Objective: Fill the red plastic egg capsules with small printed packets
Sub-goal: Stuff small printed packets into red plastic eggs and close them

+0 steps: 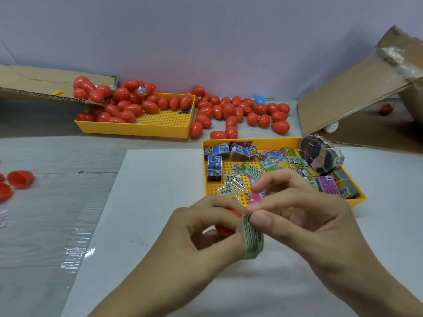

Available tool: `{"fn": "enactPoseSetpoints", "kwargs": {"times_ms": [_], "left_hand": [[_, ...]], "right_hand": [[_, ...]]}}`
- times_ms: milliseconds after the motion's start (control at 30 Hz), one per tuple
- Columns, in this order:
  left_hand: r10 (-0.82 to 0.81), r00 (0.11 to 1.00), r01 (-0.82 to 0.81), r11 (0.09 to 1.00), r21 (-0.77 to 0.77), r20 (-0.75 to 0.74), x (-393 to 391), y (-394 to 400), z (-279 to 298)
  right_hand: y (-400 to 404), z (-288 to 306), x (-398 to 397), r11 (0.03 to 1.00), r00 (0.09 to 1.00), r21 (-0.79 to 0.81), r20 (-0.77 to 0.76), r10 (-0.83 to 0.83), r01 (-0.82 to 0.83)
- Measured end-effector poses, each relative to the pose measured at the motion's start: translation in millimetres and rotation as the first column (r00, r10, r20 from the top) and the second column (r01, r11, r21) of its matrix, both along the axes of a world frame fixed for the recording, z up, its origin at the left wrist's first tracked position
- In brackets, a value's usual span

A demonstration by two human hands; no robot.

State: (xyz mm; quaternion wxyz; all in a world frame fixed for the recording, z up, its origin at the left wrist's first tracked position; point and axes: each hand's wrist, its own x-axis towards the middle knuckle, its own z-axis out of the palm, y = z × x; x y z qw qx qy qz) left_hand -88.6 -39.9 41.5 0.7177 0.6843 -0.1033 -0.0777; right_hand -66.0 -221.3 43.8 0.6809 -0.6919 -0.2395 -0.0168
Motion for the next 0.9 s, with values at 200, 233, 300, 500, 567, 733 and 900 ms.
{"fn": "enactPoseSetpoints", "kwargs": {"times_ms": [200, 233, 300, 500, 567, 733, 900], "left_hand": [[-0.109, 0.977, 0.071, 0.977, -0.203, -0.183, 4, 7, 10], [-0.098, 0.98, 0.062, 0.977, -0.202, -0.174, 5, 8, 10], [-0.067, 0.985, 0.031, 0.976, -0.218, -0.161, 6, 9, 13], [0.084, 0.996, -0.086, 0.995, -0.044, -0.036, 3, 3, 5], [0.119, 0.993, -0.119, 0.993, 0.022, 0.024, 0, -2, 0], [0.178, 0.979, -0.173, 0.984, -0.052, 0.101, 1, -3, -3], [0.232, 0.962, -0.227, 0.973, -0.045, 0.143, 6, 4, -1]], "right_hand": [[0, 1, 1, 0.999, 0.999, 0.021, 0.02, -0.028, 0.028], [-1, 1, 1, 0.999, 0.999, 0.006, 0.028, -0.037, 0.037], [-2, 2, 2, 0.998, 0.997, -0.021, 0.035, -0.066, 0.067], [2, 0, 4, 0.976, 0.975, 0.123, -0.152, -0.16, 0.179], [5, -3, 2, 0.973, 0.963, 0.152, -0.234, -0.137, 0.175], [8, -4, -1, 0.973, 0.953, 0.19, -0.294, -0.072, 0.132], [2, 0, -2, 0.993, 0.974, -0.039, -0.196, -0.118, 0.112]]}}
